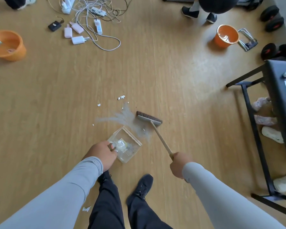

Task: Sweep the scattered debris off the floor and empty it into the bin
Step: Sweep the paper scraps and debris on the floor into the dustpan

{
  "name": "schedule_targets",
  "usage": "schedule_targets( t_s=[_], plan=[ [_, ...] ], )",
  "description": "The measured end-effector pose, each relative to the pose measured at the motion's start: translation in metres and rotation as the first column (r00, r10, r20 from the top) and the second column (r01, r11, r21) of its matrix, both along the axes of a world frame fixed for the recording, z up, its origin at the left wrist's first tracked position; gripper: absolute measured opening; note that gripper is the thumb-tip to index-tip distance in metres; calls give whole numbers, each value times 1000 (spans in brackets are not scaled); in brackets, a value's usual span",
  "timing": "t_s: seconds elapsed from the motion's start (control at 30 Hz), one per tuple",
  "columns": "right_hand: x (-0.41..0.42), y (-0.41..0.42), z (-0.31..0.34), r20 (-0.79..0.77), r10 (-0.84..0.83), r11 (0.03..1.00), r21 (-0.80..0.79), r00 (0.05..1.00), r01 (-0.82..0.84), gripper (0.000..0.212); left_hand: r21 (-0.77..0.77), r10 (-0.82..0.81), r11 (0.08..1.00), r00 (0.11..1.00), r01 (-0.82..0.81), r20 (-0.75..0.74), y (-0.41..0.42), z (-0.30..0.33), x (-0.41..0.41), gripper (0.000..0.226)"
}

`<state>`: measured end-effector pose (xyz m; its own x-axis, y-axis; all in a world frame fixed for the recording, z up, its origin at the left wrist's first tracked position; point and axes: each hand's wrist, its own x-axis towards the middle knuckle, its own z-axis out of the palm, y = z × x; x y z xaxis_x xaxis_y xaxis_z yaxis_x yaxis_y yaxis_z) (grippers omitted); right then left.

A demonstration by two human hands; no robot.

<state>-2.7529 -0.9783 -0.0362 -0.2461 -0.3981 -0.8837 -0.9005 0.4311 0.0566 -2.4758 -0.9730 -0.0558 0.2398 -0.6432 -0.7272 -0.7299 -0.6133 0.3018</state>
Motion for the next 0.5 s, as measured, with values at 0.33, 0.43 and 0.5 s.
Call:
schedule_targets(
  t_s=[0.33,0.43,0.5],
  plan=[
    [-81,55,47,7,48,998,45,999,-49,58,4,-44,999,999,44,10,7,5,-5,15],
    [-109,54,71,97,-124,992,46,988,120,29,0,-78,997,997,78,1,15,7,-8,11],
    [-114,52,84,126,-260,965,55,957,255,25,9,-104,995,995,104,8,15,7,-12,8]
  ],
)
